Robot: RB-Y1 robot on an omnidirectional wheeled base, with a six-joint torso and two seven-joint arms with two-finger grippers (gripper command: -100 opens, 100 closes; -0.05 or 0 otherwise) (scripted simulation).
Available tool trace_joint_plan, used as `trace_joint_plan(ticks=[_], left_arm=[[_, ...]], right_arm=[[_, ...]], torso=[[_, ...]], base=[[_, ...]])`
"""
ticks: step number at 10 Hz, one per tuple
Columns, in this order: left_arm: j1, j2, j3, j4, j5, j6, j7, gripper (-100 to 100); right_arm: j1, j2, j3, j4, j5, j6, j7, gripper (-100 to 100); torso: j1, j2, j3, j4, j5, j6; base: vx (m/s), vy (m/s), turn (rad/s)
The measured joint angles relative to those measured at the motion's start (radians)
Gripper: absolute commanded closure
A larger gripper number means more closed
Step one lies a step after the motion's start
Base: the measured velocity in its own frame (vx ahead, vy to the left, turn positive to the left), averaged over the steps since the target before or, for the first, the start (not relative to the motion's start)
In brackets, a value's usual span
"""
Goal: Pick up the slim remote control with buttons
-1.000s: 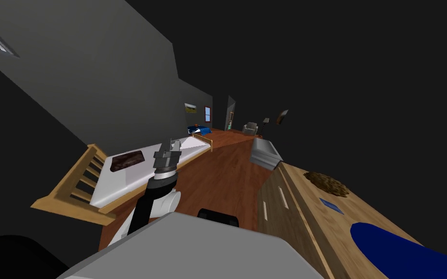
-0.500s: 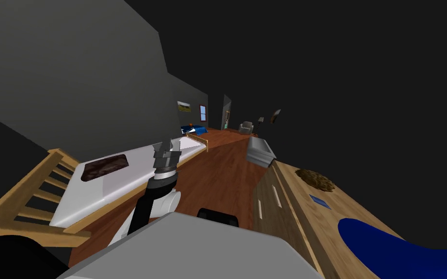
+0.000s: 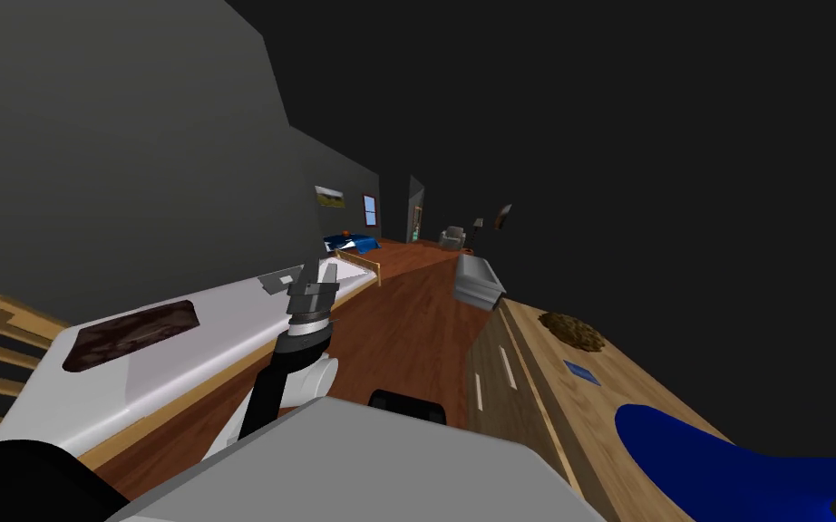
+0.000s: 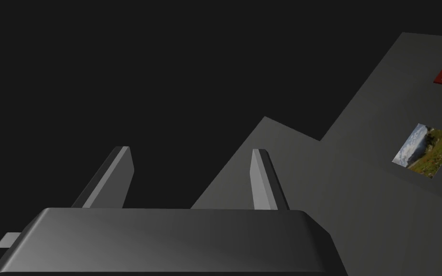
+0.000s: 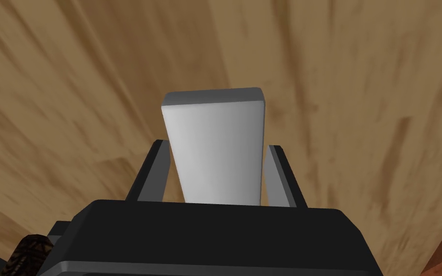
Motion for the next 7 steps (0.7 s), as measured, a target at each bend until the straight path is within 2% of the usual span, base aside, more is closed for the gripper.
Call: trace_joint_plan(ticks=[5, 6, 7], left_arm=[[0.000, 0.000, 0.000, 0.000, 0.000, 0.000, 0.000, 0], [0.000, 0.000, 0.000, 0.000, 0.000, 0.000, 0.000, 0], [0.000, 0.000, 0.000, 0.000, 0.000, 0.000, 0.000, 0]], right_arm=[[0.087, 0.076, -0.137, -0.131, 0.135, 0.012, 0.006, 100], [0.099, 0.086, -0.159, -0.152, 0.160, 0.015, 0.005, 100], [0.099, 0.086, -0.162, -0.154, 0.162, 0.016, 0.004, 0]], torso=[[0.002, -0.002, -0.002, -0.001, 0.001, 0.001], [0.003, -0.002, -0.002, -0.001, 0.001, -0.001], [0.004, 0.002, 0.000, -0.001, 0.002, -0.001]], base=[[0.091, -0.058, -0.115], [0.022, -0.009, -0.015], [0.005, -0.001, 0.000]])
